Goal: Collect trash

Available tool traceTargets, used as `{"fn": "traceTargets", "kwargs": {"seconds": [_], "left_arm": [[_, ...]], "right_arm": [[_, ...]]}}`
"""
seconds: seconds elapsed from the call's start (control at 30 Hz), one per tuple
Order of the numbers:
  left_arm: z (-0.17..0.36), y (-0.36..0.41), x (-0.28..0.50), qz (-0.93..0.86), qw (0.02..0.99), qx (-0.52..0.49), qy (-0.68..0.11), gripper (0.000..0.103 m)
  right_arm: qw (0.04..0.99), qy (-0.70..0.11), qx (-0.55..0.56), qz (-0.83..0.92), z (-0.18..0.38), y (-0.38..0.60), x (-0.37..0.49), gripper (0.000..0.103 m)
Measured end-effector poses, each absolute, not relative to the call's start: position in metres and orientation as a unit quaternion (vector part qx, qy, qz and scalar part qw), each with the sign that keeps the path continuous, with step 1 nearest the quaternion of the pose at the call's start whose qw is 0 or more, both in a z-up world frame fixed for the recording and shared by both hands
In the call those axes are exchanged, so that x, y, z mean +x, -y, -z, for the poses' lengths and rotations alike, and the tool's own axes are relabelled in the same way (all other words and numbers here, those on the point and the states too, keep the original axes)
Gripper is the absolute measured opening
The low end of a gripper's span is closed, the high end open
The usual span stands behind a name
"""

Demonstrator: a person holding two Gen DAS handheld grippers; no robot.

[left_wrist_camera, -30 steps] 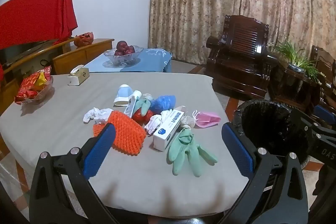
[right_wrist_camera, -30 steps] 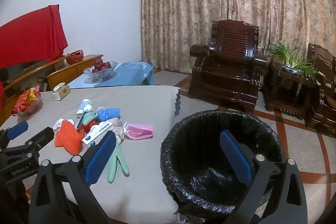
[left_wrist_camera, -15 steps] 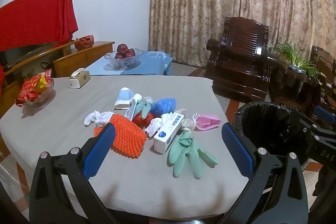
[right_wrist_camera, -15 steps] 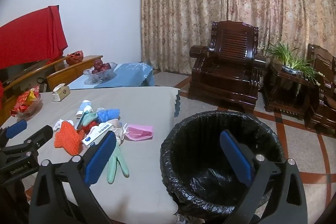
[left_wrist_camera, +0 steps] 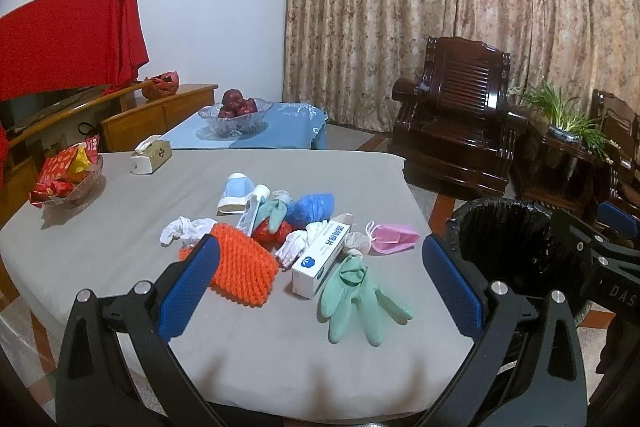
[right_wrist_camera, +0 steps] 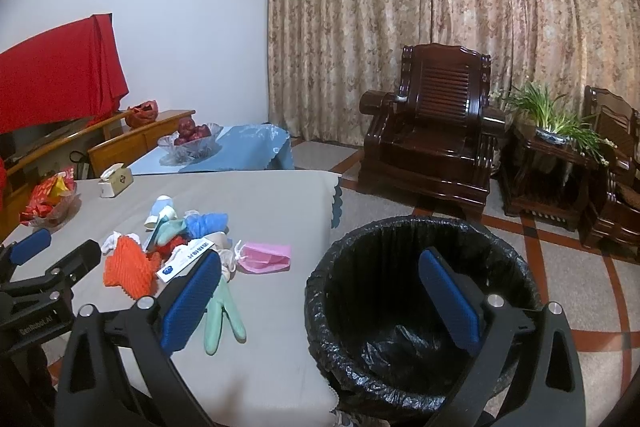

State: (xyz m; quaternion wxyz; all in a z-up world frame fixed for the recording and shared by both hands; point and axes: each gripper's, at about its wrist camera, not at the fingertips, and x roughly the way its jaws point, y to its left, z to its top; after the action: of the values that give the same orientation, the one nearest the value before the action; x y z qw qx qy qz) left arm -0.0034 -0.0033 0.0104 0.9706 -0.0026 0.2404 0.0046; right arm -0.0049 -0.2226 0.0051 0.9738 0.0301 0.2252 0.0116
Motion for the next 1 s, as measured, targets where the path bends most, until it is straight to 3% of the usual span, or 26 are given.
{"fn": "traceTargets", "kwargs": {"seconds": [1.0], "left_arm": [[-0.02,0.007,-0.003,-0.004,0.972,-0.004,-0.236,0.098]], "right_arm": [[0.976,-0.213,0.03,-0.012,-0.011,0.214,-0.004,0.097]]}}
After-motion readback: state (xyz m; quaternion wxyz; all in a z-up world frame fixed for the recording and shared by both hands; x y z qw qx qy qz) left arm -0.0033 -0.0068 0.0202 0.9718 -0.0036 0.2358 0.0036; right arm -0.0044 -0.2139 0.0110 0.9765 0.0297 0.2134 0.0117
